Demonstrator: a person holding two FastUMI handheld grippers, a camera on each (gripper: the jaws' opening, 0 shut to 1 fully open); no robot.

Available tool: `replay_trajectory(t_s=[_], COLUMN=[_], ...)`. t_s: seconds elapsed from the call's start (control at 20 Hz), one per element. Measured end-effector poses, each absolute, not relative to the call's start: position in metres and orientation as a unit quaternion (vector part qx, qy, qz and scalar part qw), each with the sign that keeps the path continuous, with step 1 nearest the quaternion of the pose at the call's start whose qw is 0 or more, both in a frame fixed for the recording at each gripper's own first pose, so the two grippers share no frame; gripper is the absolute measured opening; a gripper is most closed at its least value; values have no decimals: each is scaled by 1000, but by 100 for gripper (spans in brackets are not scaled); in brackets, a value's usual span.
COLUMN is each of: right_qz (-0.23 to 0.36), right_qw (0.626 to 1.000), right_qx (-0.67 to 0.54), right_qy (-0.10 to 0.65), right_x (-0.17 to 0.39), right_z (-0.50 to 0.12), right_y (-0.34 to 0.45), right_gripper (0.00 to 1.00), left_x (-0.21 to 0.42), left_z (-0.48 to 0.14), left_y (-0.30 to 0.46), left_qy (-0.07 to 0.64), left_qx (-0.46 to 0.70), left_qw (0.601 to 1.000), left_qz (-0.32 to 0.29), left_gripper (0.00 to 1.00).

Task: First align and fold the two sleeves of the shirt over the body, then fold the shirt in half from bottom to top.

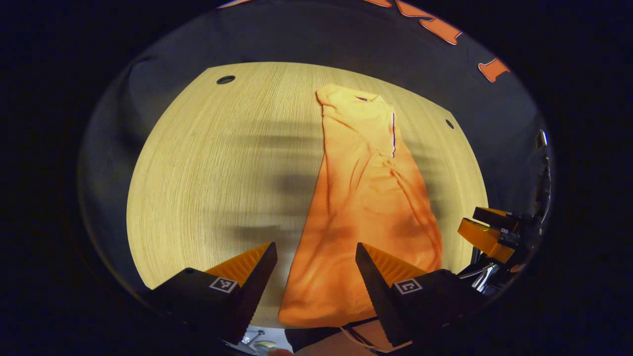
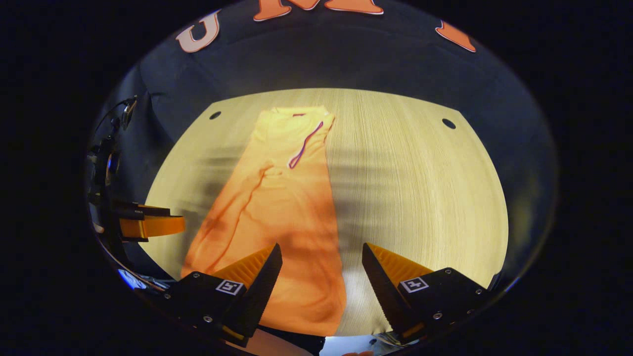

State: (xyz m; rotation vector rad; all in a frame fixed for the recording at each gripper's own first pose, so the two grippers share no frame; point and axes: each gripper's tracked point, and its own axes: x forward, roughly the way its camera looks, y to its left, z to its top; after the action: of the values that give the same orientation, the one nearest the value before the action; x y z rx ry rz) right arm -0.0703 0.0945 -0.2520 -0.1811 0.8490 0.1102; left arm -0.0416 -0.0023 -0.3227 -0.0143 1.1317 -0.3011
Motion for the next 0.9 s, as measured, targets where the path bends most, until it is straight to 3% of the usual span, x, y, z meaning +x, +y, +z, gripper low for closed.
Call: replay_trajectory(t_s=[0.45,0.9], right_qz=[25,-5], right_qw=[848,824], right_qx=[-103,-87], right_qy=[519,560], right_x=[-164,-179], right_z=[-341,-372], right_y=[76,77], right_gripper=[99,100], left_x=[-125,-155], left_z=[-386,-417], left_y=[11,7], left_qy=[572,600], left_qx=[40,87], left_qw=[812,788], left_qz=[-111,-103], left_gripper=[99,97])
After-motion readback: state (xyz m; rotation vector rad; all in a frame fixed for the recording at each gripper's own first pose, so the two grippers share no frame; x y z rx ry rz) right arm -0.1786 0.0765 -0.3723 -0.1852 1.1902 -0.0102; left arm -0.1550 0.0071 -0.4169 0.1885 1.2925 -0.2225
